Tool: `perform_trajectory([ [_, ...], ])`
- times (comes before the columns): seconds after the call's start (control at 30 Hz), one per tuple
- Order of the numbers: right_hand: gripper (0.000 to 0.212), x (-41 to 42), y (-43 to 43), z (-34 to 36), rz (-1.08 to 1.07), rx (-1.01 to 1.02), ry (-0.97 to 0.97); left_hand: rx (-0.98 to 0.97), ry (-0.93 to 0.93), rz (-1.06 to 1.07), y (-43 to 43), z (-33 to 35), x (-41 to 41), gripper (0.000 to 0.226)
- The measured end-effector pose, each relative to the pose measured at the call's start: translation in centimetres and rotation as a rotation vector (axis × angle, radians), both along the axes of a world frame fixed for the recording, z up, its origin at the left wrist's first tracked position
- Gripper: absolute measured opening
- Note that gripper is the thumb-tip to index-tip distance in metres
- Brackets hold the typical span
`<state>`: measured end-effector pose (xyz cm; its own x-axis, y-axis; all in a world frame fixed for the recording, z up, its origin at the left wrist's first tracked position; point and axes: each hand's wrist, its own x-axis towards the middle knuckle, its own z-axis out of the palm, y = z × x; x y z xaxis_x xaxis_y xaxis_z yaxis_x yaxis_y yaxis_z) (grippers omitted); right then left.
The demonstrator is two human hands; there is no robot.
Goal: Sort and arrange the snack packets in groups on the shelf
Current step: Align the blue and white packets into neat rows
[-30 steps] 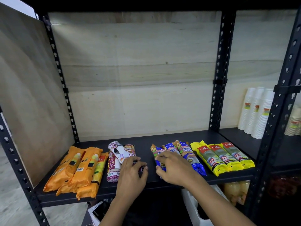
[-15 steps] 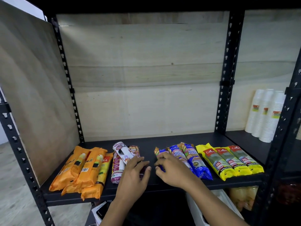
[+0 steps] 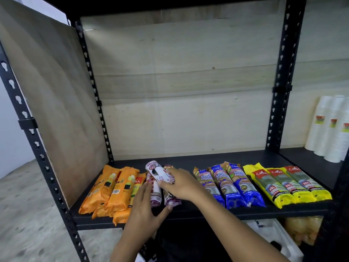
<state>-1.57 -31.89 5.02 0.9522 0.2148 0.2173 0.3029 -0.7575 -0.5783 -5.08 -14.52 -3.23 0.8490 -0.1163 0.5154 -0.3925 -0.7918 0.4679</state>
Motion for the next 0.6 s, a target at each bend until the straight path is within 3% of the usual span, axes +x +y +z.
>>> perform_trajectory([
  [0.17,0.07,1.0,1.5,0.2,-0.025,-0.136,0.101,0.062,0.05,0.028,0.5,-0.3,0.6,0.071],
  [0.33,0.081,1.9,-0.5,-0.3,-0.029,-0.144,0.116,0.041,0.06,0.016,0.7,-0.2,0.5,0.066],
  [0.47,0.087,1.8,-2.9,2.0,0.051,-0.396,0.034,0.018,0.065,0.035,0.5,0.0,0.4,0.065],
  [0.6,0.08,1.5,-4.9,5.3,0.106,-0.624,-0.025,-0.013,0.09,0.036,0.4,0.4,0.0,0.062],
])
